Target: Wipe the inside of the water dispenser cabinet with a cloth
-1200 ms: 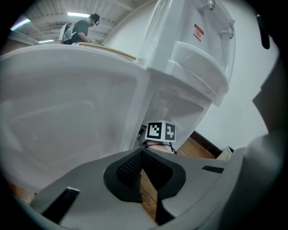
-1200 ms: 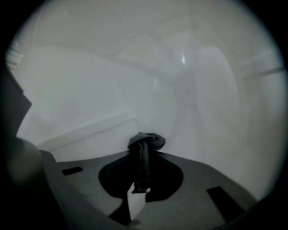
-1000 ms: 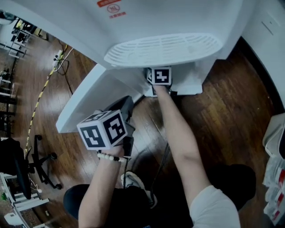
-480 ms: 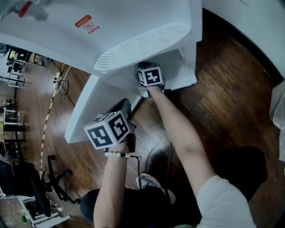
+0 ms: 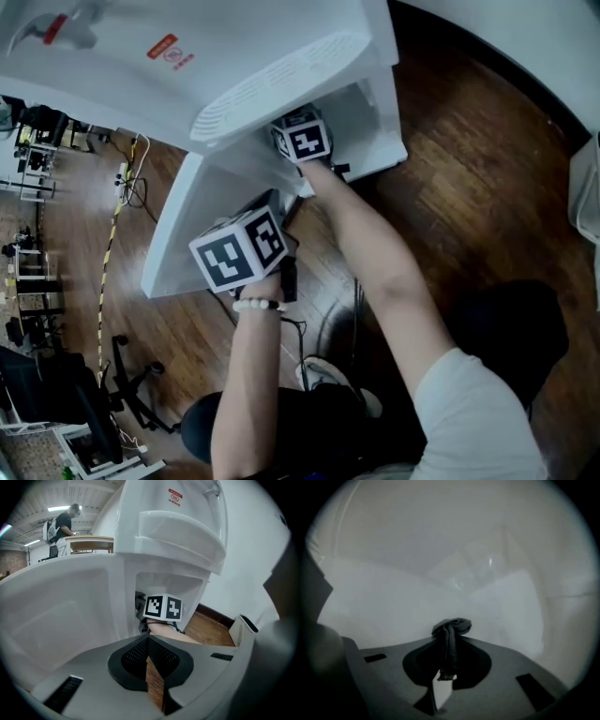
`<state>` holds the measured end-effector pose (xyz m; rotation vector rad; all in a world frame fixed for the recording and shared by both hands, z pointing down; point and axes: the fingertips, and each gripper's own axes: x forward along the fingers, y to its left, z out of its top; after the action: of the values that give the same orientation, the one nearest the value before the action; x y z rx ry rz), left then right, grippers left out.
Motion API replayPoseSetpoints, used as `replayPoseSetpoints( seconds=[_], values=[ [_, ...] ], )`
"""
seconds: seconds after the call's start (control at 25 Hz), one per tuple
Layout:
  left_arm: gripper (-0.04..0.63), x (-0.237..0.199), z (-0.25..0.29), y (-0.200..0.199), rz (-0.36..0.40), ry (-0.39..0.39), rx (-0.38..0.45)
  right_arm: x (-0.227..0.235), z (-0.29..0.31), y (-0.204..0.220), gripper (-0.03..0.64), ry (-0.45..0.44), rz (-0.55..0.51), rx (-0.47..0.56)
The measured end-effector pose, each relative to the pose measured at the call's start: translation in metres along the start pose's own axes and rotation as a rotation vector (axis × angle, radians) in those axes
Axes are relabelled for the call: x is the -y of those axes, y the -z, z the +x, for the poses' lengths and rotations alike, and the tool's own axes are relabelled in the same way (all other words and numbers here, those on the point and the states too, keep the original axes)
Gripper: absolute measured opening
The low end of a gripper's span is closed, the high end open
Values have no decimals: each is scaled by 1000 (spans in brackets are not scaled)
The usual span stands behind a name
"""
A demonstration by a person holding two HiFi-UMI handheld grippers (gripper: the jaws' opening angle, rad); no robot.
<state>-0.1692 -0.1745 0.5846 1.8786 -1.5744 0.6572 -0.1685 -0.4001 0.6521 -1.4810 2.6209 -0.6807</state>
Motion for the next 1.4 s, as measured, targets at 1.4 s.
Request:
replayPoseSetpoints(
  seconds=[1.4],
  values=[
    [-3,10,15,3,-23,19,-36,43,5,88,38,150,34,-308]
  ],
)
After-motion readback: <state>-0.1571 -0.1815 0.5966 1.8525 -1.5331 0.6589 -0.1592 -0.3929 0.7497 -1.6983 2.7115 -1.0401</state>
